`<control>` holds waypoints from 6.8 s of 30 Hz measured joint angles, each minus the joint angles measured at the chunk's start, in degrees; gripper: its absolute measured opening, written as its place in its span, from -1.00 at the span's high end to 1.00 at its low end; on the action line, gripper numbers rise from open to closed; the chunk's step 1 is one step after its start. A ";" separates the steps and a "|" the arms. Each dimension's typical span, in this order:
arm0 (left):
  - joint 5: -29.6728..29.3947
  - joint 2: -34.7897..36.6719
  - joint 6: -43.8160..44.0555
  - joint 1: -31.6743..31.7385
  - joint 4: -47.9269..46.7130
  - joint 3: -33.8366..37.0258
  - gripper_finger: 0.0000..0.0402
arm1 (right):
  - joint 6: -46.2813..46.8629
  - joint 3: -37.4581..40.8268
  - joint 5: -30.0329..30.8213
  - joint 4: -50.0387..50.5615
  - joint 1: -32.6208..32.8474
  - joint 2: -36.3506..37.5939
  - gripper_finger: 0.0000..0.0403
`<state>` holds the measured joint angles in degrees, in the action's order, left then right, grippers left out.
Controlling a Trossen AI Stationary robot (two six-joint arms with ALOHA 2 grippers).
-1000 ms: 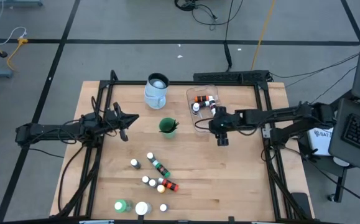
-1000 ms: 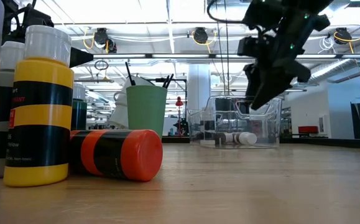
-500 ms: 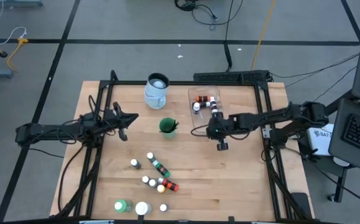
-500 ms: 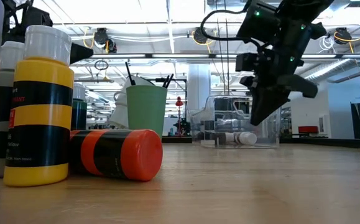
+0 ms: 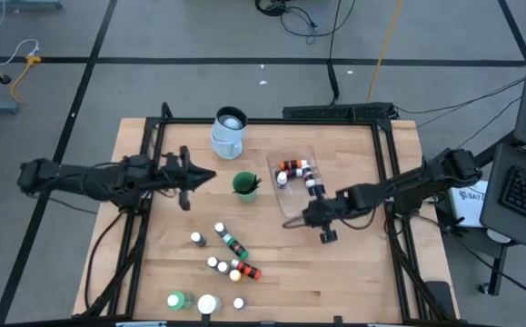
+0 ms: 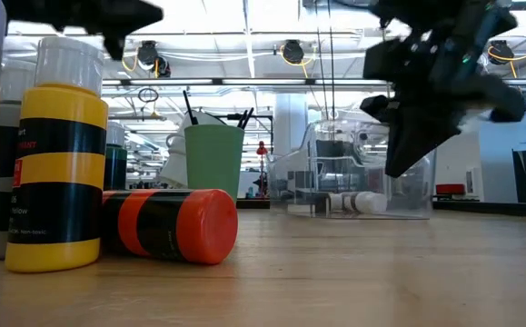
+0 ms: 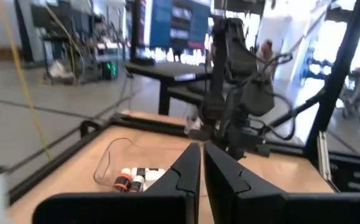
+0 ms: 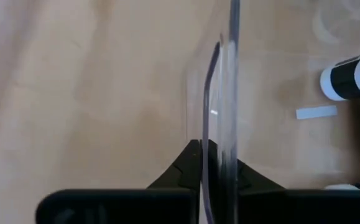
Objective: Pick & Place Paint Supplies
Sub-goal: Move the transparent bin to the center of the table, then adjust the small black paint bottle in the transparent bin
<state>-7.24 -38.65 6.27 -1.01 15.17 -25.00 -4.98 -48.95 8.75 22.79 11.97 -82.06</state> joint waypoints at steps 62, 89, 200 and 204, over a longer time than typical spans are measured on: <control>-3.39 -49.05 3.85 -14.49 -17.04 -38.46 0.89 | 18.97 0.14 -3.54 -20.86 18.96 -7.34 0.50; -3.50 -59.32 4.16 -8.77 -46.52 -60.42 0.97 | -2.01 35.75 1.73 -65.34 12.87 30.14 0.95; -3.65 -94.05 1.76 -5.99 -64.92 -81.12 0.08 | -17.22 42.69 1.68 -56.78 10.46 44.15 1.00; -4.30 -94.38 1.76 -5.99 -66.34 -83.62 0.08 | -17.19 42.69 1.68 -56.78 10.46 44.15 1.00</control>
<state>-11.54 -133.03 8.03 -7.01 -51.17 -108.62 -22.17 -6.26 10.44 -34.00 22.44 -37.91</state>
